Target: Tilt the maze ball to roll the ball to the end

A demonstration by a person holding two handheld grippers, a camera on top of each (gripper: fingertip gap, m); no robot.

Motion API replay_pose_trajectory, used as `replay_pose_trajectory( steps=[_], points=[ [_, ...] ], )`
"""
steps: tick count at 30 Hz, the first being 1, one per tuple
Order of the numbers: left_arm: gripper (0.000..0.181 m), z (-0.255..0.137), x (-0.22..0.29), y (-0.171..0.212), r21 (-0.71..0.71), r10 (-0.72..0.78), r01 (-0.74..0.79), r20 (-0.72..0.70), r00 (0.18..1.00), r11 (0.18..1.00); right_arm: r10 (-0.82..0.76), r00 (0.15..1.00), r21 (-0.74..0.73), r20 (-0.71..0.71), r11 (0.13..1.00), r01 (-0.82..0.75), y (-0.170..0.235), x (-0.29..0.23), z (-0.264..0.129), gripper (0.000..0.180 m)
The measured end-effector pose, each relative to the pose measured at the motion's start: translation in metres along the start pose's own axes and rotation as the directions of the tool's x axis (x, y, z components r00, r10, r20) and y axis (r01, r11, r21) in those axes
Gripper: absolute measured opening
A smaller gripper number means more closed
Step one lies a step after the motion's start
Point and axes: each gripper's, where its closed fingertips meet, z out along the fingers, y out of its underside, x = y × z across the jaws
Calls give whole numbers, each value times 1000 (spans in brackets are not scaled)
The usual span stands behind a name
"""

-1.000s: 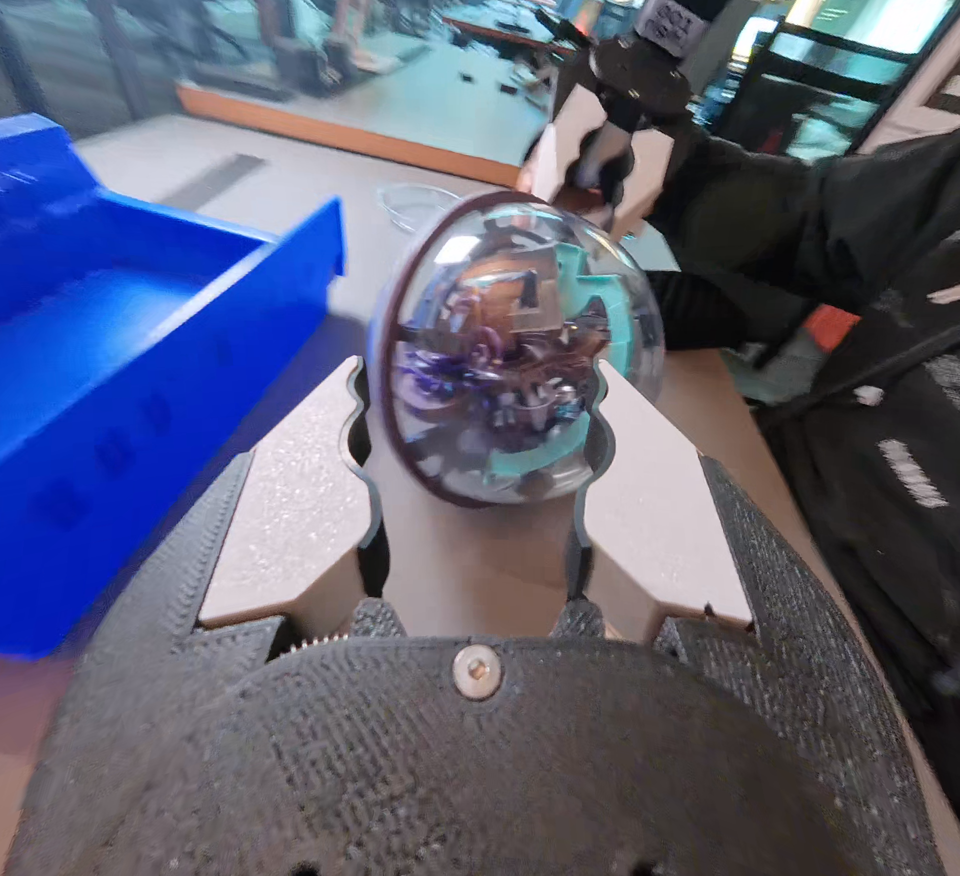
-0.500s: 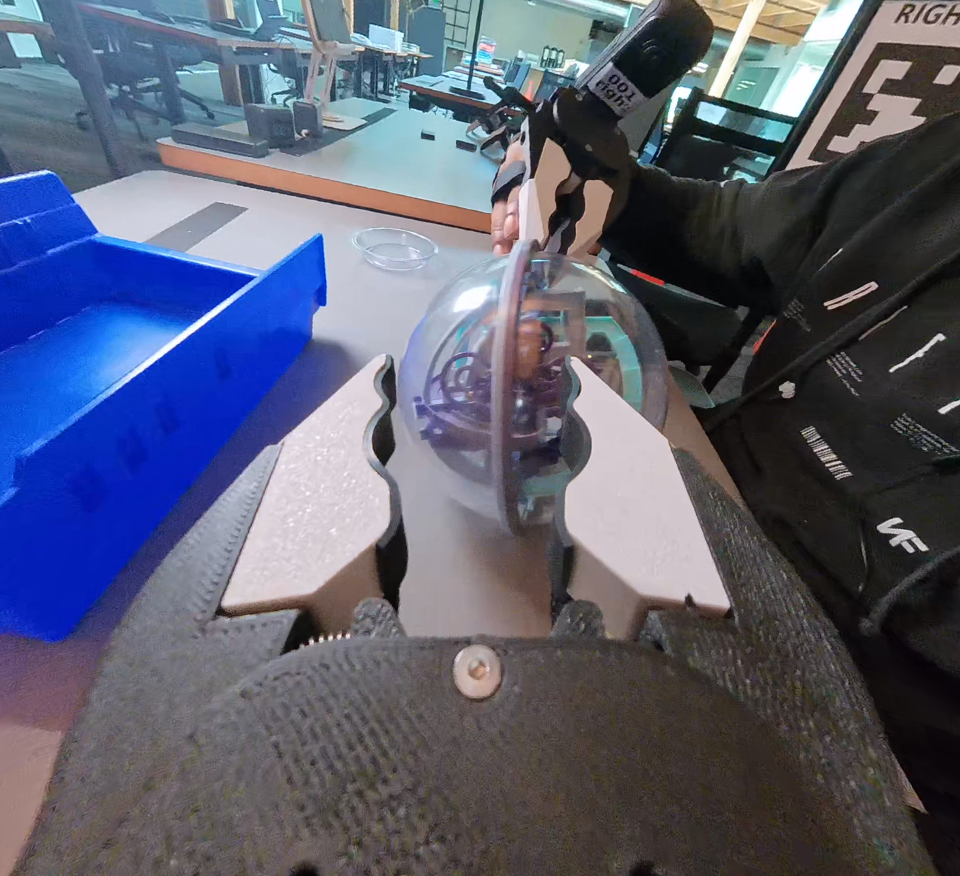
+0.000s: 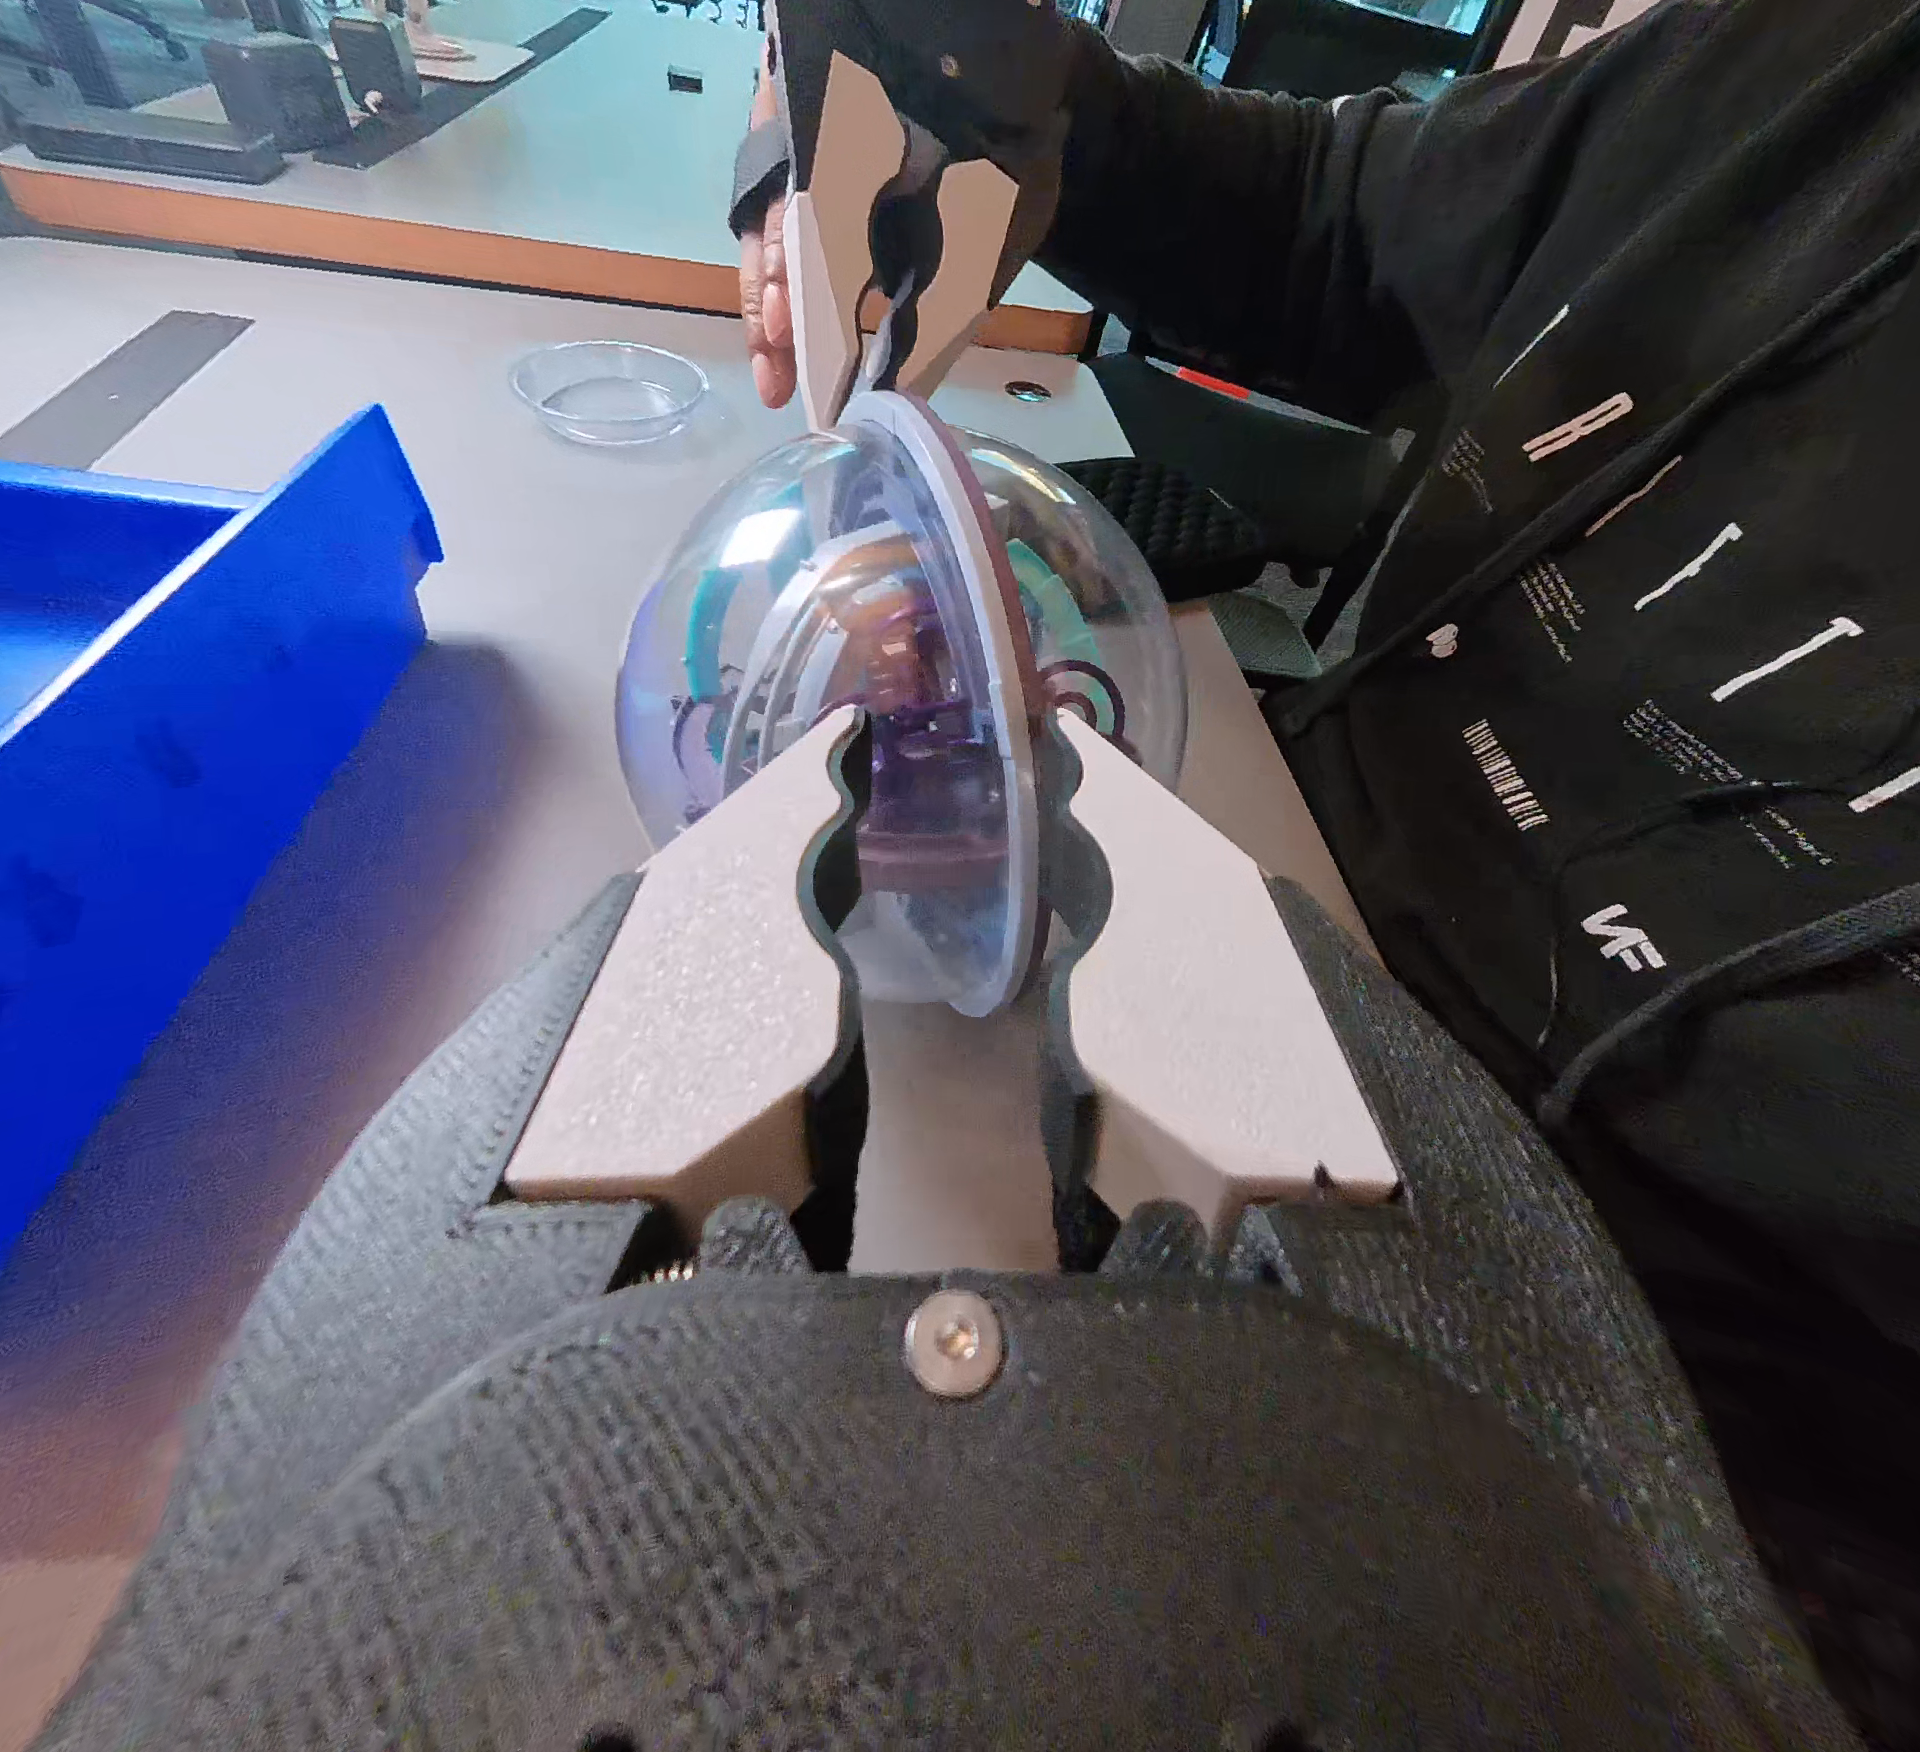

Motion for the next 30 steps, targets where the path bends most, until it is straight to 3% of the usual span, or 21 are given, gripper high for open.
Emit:
replay_pose_trajectory(
  steps=[13, 19, 23, 30],
  points=[
    [45, 8, 31, 0, 7, 40, -41, 106, 994, 999, 37, 999, -52, 32, 998, -35, 1, 3, 1, 6],
    [24, 7, 9, 1, 27, 26, -35, 283, 959, 999, 84, 992, -69, 98, 995, -78, -3, 8, 2, 6],
    [7, 7, 5, 1, 50, -6, -9, 295, 956, 999, 72, 996, -75, 56, 995, -68, -7, 16, 3, 6],
    [7, 9, -3, 6, 76, -39, 15, 318, 947, 997, 93, 994, -57, -51, 994, -96, -4, 27, 5, 3]
  ],
)
